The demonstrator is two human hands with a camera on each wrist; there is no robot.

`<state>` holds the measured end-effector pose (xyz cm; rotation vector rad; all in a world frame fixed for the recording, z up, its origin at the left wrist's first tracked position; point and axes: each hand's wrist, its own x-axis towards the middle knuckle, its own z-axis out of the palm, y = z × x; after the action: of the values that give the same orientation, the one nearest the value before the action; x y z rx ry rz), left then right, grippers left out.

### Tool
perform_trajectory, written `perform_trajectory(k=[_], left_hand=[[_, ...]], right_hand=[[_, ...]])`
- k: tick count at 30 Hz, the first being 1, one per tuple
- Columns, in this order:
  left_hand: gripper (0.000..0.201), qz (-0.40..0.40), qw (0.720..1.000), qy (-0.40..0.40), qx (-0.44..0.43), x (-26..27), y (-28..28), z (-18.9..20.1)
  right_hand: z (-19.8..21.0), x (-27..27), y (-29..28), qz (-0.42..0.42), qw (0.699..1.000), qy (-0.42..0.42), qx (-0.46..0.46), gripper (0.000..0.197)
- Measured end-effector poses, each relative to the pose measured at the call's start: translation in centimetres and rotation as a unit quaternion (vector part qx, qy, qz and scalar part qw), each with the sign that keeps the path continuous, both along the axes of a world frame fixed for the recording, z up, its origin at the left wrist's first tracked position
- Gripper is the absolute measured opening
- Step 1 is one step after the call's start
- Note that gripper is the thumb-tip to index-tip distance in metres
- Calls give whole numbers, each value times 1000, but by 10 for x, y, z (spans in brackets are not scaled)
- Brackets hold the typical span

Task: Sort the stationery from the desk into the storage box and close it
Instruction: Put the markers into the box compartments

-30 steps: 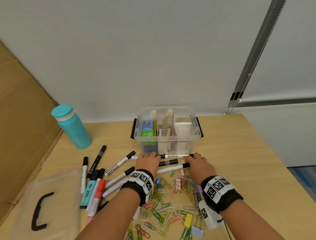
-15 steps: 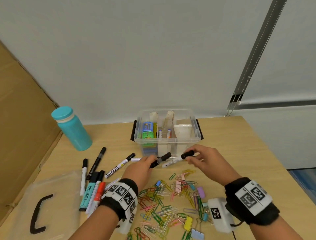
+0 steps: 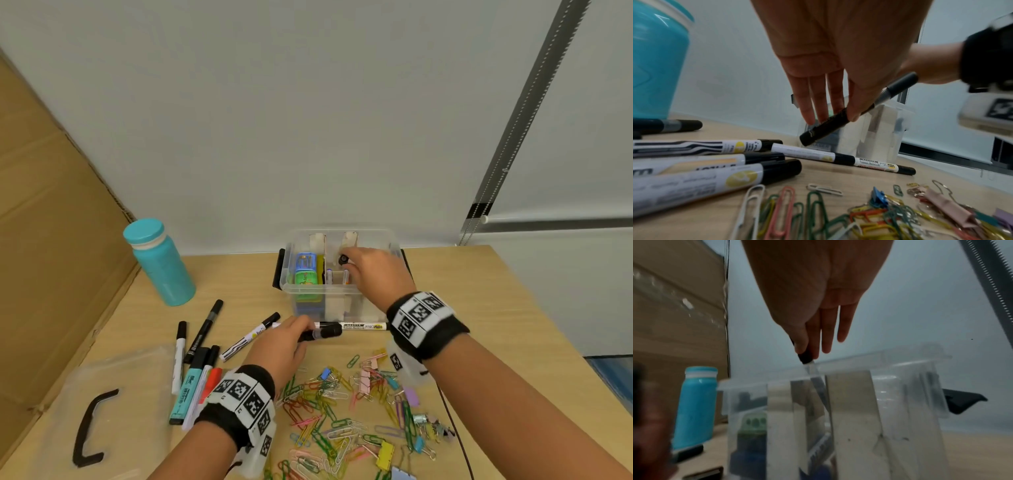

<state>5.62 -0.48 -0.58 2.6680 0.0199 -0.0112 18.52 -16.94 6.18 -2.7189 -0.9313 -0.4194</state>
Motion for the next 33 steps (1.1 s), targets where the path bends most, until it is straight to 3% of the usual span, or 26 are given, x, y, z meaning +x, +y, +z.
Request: perform_trajectory(k=[3, 5, 7, 13, 18, 22, 28, 30, 33], left_hand=[[28, -12, 1000, 1, 0, -6, -1, 1], [28, -13, 1000, 0, -8, -8, 1, 0], [28, -8, 1000, -4, -20, -7, 5, 0], [23, -62, 998, -5, 9, -2, -3, 8], [37, -151, 981, -100, 74, 18, -21, 46], [41, -162, 960, -152, 168, 55, -23, 74], [30, -194, 938, -83, 277, 112, -19, 97], [38, -192, 936, -42, 293, 125, -17, 97], [57, -145, 958, 1, 249, 133, -10, 97]], right_hand=[[-10, 15, 10, 2, 990, 12, -140, 34], [-16, 17, 8, 17, 985, 53, -166, 52], [-20, 17, 0, 20, 990, 74, -114, 61], [-53, -3, -41, -112, 989, 52, 81, 45], [-75, -12, -55, -103, 985, 91, 107, 55], [-77, -12, -55, -102, 984, 87, 118, 54], [-77, -13, -56, -102, 985, 90, 108, 64], [-78, -14, -57, -99, 985, 88, 111, 73], [-78, -13, -58, -99, 986, 83, 107, 76]])
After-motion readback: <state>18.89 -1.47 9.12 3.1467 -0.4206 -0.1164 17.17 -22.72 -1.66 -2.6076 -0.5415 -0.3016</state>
